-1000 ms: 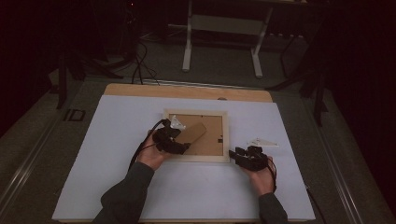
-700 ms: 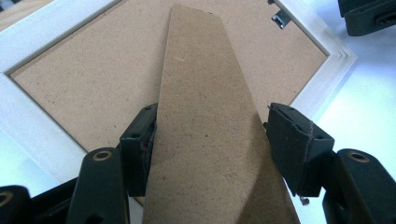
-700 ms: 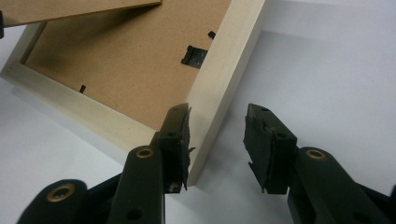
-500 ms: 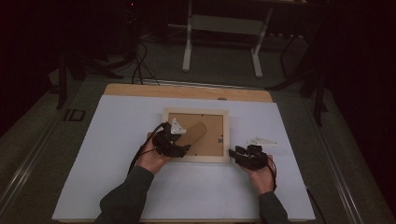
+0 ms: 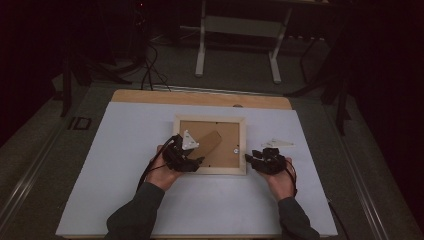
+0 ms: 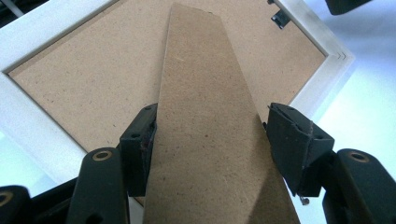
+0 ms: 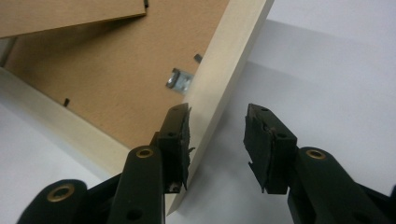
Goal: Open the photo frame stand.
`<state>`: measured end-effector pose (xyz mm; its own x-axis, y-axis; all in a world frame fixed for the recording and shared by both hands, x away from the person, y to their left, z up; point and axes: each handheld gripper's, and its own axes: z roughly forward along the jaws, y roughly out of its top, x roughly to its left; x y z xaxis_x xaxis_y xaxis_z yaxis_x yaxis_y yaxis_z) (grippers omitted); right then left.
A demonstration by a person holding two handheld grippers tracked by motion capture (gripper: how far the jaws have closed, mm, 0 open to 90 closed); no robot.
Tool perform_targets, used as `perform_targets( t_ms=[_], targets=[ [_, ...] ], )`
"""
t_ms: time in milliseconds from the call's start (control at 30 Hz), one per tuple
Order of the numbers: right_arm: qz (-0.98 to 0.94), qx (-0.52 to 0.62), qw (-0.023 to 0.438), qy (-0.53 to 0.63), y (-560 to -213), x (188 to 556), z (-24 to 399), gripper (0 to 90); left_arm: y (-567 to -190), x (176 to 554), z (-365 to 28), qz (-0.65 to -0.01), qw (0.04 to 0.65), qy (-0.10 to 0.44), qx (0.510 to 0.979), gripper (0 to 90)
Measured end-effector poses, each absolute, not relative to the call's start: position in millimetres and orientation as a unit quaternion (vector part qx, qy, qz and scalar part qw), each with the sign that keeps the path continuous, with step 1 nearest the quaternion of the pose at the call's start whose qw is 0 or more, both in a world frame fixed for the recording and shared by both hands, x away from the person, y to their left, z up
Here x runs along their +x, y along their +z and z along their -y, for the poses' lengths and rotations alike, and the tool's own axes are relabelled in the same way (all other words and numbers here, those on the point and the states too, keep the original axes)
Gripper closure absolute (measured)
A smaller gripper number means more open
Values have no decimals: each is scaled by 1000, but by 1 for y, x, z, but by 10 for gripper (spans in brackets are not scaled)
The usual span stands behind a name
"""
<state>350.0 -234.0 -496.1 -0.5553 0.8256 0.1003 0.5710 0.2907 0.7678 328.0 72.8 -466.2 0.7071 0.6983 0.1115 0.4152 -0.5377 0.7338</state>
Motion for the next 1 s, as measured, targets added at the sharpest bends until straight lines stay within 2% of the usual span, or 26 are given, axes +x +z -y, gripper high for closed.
perform_targets(
  t_ms=[300,1000],
  targets=[
    [-798,438,163,381,-483,371,229,596,-467,322,-72,-320,355,216,851,393],
    [-817,435,133,355,-470,404,218,593,-469,317,-72,-309,361,230,849,393]
  ],
)
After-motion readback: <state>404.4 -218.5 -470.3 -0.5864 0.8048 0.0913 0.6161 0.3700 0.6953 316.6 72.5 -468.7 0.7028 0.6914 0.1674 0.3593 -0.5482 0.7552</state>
